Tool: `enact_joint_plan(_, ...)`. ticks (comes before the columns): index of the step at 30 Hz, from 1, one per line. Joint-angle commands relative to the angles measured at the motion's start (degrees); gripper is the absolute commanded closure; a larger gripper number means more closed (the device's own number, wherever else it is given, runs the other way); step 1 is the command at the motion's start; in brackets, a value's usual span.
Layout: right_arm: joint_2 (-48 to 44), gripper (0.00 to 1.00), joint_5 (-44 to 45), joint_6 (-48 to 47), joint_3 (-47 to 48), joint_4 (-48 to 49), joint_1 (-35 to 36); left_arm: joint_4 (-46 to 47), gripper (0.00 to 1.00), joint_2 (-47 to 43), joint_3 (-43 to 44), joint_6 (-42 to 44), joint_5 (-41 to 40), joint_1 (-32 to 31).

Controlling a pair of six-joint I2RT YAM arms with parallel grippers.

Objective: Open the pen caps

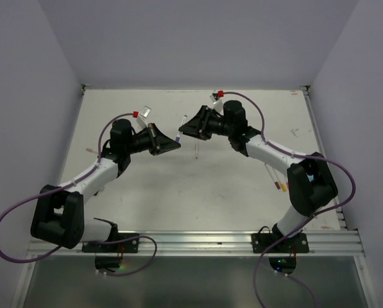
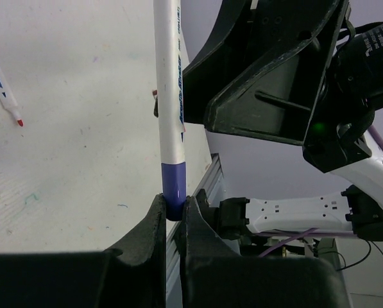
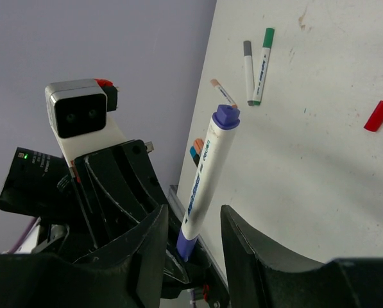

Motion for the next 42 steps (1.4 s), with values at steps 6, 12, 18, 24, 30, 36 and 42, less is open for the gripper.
enact_joint_plan(6, -0.3, 0.58, 0.4, -1.2, 1.3, 0.3, 0.4, 2.6, 1.0, -1.8, 0.9, -0.5, 1.7, 0.1)
enact_joint_plan(12, 4.2, 0.66, 0.1, 1.4, 5.1, 3.9, 0.8, 5.2, 1.0, -1.6, 0.1, -1.7, 3.0, -0.5)
enact_joint_plan(18, 5.1, 1.0, -0.1, 2.8, 5.9, 3.6, 0.8, 5.8, 1.0, -0.2, 1.3, -1.3, 4.8, -0.6)
enact_joint_plan(24, 3.8, 1.0, -0.4, 2.3, 4.5, 0.9, 0.7, 3.4, 0.69, 0.2, 1.7, 0.3, 4.2, -0.2)
enact_joint_plan(30, 2.8, 1.0, -0.6, 2.7, 3.0, 1.1, 0.8, 2.9, 0.65, 0.2, 2.1, 0.8, 3.9, 0.1)
enact_joint_plan(36, 3.3, 1.0, -1.3, 4.5, 2.6, 2.6, 0.8, 3.6, 0.66, 0.2, 1.7, 0.7, 4.1, 0.1)
enact_joint_plan(42, 3.0, 1.0, -1.8, 4.8, 1.9, 2.8, 1.0, 4.2, 0.66, 0.9, 2.0, 0.6, 4.5, 0.5)
